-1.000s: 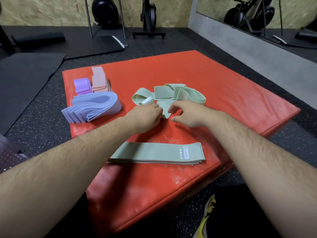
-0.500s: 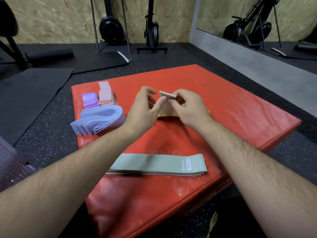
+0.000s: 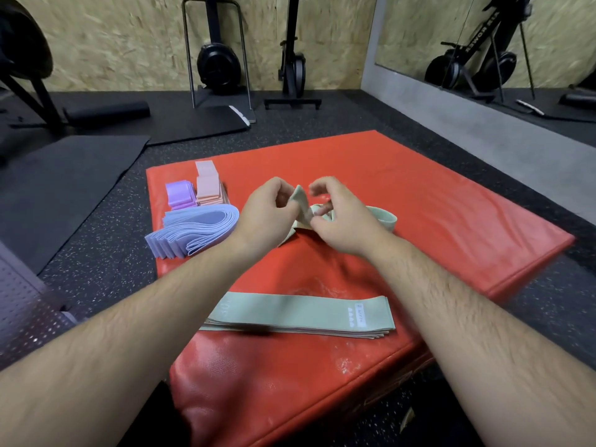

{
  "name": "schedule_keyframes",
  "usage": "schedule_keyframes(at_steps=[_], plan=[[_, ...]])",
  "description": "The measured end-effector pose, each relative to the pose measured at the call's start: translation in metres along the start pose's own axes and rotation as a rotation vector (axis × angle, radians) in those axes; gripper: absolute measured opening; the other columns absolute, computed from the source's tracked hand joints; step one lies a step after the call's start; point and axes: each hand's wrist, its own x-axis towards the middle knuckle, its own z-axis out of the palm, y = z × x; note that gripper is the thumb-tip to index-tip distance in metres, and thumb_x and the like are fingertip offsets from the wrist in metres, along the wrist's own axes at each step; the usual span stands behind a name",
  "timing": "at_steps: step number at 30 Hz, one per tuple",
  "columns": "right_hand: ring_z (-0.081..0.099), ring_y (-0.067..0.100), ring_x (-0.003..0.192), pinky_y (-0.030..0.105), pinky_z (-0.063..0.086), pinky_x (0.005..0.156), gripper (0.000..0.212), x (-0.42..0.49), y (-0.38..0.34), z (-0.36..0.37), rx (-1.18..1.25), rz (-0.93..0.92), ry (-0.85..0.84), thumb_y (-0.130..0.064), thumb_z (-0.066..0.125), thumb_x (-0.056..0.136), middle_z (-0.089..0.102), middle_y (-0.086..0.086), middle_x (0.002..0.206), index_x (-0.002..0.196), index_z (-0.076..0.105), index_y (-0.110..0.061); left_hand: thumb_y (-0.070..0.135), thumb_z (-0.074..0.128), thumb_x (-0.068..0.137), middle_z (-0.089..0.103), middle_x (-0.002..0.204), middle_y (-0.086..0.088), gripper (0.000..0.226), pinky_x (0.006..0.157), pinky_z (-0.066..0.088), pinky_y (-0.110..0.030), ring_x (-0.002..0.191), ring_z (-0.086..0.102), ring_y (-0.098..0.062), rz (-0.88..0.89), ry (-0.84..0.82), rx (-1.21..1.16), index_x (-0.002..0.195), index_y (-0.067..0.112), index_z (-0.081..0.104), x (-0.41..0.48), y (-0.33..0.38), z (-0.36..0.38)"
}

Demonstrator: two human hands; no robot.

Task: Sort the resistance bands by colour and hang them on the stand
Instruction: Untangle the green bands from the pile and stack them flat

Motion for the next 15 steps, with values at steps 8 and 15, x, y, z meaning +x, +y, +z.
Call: schedule_keyframes(at_steps=[8, 15], plan=[[0.045, 0.013, 0.099, 0.03, 0.038, 0.084, 0.008, 0.014, 0.006, 0.005, -0.089, 0.023, -0.077, -0.031, 0.063, 0.09, 0.056, 0.005, 0.1, 0.089, 0.057, -0.037, 0.012, 0.06, 0.095, 0.056, 0.084, 0.001, 0.011, 0.069, 0.037, -0.019, 0.076, 0.049, -0.008, 0.222, 0.029, 0.14, 0.085, 0.013, 0.057, -0.004, -0.013, -0.011], [0.049, 0.031, 0.102, 0.038, 0.042, 0.092, 0.016, 0.014, 0.037, 0.0, -0.365, 0.217, -0.121, -0.049, 0.06, 0.089, 0.05, 0.003, 0.096, 0.099, 0.058, -0.037, 0.018, 0.057, 0.097, 0.062, 0.092, -0.003, 0.009, 0.08, 0.052, -0.043, 0.087, 0.06, -0.024, 0.167, 0.202, -0.056, 0.088, 0.019, 0.058, 0.003, -0.007, -0.033]])
